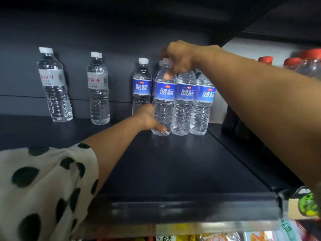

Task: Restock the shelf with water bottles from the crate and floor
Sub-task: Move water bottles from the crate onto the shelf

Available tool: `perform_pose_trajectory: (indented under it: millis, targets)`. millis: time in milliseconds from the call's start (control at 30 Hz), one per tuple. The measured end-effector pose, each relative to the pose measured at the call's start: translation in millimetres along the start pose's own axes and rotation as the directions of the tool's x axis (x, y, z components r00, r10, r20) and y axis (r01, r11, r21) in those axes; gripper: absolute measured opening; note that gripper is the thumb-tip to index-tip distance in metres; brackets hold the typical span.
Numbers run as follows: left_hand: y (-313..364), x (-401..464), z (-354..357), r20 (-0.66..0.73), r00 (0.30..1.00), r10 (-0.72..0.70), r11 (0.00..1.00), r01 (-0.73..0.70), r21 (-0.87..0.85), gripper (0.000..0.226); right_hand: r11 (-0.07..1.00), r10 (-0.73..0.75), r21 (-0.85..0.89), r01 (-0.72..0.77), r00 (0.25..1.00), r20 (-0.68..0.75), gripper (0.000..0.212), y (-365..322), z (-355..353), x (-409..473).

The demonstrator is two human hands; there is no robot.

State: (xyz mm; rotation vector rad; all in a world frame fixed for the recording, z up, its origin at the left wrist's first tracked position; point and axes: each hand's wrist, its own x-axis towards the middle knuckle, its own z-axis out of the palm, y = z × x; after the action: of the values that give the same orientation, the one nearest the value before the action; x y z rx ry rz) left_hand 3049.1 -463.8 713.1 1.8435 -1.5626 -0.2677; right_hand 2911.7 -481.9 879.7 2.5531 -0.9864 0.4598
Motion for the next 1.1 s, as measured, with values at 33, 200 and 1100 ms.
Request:
perform_pose_trajectory:
  millis: [33,200,1100]
  targets:
    - [-1.0,1.7,1.2,-0.007,1.000,0.008,1.000,-0.008,0.001,0.068,1.000,0.013,0.002,-0.013,1.000,-0.006,0.047,1.0,1.3,1.7]
    - [-2.3,4.0,3.0,-0.040,0.999,0.013,1.000,-0.012,0.024,0.070,1.000,0.015,0.019,-0.015,1.000,-0.019,0.048,2.4,7.5,7.8]
    - [22.5,-152.9,-104.6,-0.024,0.994,0.109,0.994,-0.108,0.036,0.068,0.985,0.143,-0.107,-0.136,0.988,0.065,0.065,-96.0,-52.0,-117.8]
